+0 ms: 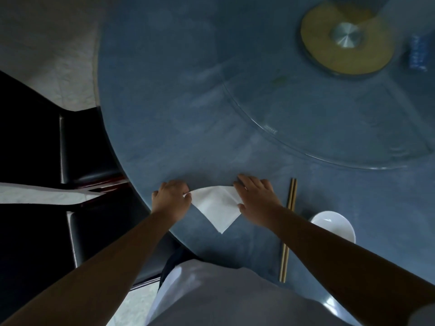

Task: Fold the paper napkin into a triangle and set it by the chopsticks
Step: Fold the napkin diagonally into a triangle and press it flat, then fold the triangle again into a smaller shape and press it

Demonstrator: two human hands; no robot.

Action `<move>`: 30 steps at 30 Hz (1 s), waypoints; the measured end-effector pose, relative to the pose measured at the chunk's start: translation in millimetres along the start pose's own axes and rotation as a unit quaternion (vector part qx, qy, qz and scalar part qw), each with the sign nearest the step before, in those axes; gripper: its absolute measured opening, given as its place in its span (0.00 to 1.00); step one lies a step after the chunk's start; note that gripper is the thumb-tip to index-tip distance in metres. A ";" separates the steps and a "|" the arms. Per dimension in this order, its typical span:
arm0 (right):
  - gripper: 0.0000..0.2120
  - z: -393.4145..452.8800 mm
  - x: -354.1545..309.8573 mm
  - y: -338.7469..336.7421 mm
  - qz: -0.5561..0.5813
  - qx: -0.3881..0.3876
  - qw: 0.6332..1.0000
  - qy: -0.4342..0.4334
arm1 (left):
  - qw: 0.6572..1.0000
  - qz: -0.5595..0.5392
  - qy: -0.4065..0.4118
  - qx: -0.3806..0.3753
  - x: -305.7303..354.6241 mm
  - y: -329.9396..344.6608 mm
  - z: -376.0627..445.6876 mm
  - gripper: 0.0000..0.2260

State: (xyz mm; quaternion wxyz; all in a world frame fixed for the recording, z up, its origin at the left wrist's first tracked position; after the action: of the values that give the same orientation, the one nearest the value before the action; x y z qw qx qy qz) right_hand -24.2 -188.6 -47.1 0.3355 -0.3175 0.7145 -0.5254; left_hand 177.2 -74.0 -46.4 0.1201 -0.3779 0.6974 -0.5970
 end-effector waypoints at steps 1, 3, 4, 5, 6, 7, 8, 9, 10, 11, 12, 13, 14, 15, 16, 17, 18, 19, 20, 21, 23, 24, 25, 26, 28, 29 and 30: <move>0.31 -0.6 0.2 0.3 -0.001 -0.002 1.000 0.001 | 1.000 -0.020 0.007 -0.007 0.8 0.0 0.1 0.05; 0.31 -1.0 0.1 0.5 0.006 -0.002 1.000 0.008 | 0.996 -0.091 -0.003 -0.024 0.8 -1.7 0.3 0.03; 0.31 -0.6 -0.3 0.1 0.013 -0.001 1.000 0.014 | 0.991 -0.130 -0.022 -0.036 0.4 -3.6 0.1 0.04; 0.32 0.7 -0.6 -1.2 0.022 0.001 0.999 0.023 | 0.986 -0.158 -0.037 -0.044 0.7 -6.7 -0.5 0.05; 0.32 3.4 -0.2 -3.5 0.030 0.006 0.999 0.033 | 0.983 -0.175 -0.038 -0.046 2.6 -11.2 -0.9 0.05; 0.32 7.7 0.4 -6.6 0.039 0.013 0.998 0.042 | 0.981 -0.184 -0.029 -0.047 6.1 -16.8 -1.4 0.05; 0.33 13.0 0.7 -10.4 0.054 0.019 0.997 0.049 | 0.981 -0.189 -0.009 -0.047 10.7 -22.8 -2.0 0.04; 0.33 18.6 -0.3 -13.8 0.082 0.019 0.995 0.052 | 0.981 -0.188 0.020 -0.050 16.6 -29.2 -3.2 0.02; 0.34 24.7 -2.7 -16.3 0.122 0.010 0.991 0.049 | 0.980 -0.183 0.054 -0.057 24.0 -35.8 -5.1 0.01; 0.35 30.6 -7.6 -18.1 0.174 -0.011 0.984 0.037 | 0.978 -0.175 0.087 -0.067 31.6 -42.0 -7.2 0.02; 0.35 35.4 -14.4 -19.8 0.228 -0.043 0.972 0.021 | 0.976 -0.168 0.113 -0.076 39.0 -47.4 -9.2 0.03; 0.35 38.7 -21.7 -21.5 0.274 -0.078 0.959 0.002 | 0.974 -0.166 0.133 -0.081 46.0 -52.2 -11.1 0.03; 0.31 41.4 -28.4 -23.9 0.298 -0.104 0.949 -0.018 | 0.971 -0.173 0.146 -0.082 53.1 -56.9 -12.8 0.02; 0.25 44.2 -33.4 -27.8 0.301 -0.116 0.946 -0.035 | 0.968 -0.186 0.151 -0.079 58.7 -60.8 -13.8 0.01; 0.18 46.8 -36.5 -32.7 0.291 -0.116 0.949 -0.047 | 0.965 -0.207 0.145 -0.071 62.7 -64.2 -14.8 0.01; 0.11 49.1 -37.6 -38.0 0.285 -0.111 0.951 -0.051 | 0.962 -0.232 0.130 -0.060 64.0 -66.5 -15.2 0.02; 0.08 50.5 -37.0 -42.8 0.296 -0.103 0.949 -0.044 | 0.956 -0.268 0.111 -0.051 64.5 -67.5 -16.0 0.05; 0.08 50.4 -36.2 -47.2 0.322 -0.096 0.941 -0.030 | 0.942 -0.320 0.092 -0.052 64.8 -66.9 -17.1 0.09; 0.09 49.3 -35.1 -50.3 0.356 -0.091 0.930 -0.012 | 0.918 -0.384 0.072 -0.068 65.9 -64.2 -19.4 0.14; 0.11 47.4 -33.9 -53.8 0.390 -0.084 0.917 0.005 | 0.886 -0.450 0.054 -0.095 67.6 -60.5 -22.1 0.20; 0.12 43.1 -29.7 -59.7 0.452 -0.070 0.888 0.039 | 0.833 -0.535 0.015 -0.144 70.0 -50.1 -26.0 0.32; 0.11 40.2 -26.8 -62.2 0.483 -0.065 0.871 0.057 | 0.823 -0.543 0.001 -0.168 70.0 -43.8 -27.8 0.35; 0.10 37.5 -22.9 -63.6 0.514 -0.059 0.853 0.073 | 0.823 -0.536 -0.009 -0.185 69.6 -38.7 -29.4 0.31; 0.08 35.1 -18.7 -63.8 0.548 -0.052 0.830 0.089 | 0.834 -0.517 -0.016 -0.194 68.0 -33.7 -30.6 0.24; 0.03 30.3 -9.9 -61.8 0.609 -0.035 0.783 0.122 | 0.877 -0.443 -0.010 -0.186 60.9 -25.9 -31.7 0.14; 0.02 28.1 -5.6 -60.8 0.625 -0.025 0.768 0.138 | 0.895 -0.410 -0.004 -0.176 56.8 -22.6 -31.3 0.11; 0.05 26.7 -2.2 -58.8 0.633 -0.018 0.759 0.152 | 0.903 -0.395 -0.009 -0.171 53.2 -19.0 -30.8 0.09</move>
State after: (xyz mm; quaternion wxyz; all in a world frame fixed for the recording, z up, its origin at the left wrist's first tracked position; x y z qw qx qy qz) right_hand 4.7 -215.7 4.0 0.4730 0.2853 0.8037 -0.2214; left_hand 129.0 -86.8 -5.8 -0.1856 -0.6422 0.5814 -0.4639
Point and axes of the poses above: each hand's wrist, its own z-axis towards the middle knuckle, its own y-axis out of the palm, x = y × z, the point moved 7 cm from there along z, towards the middle knuckle, and after that the axes turned 8 degrees about x, right-handed, at the moved point
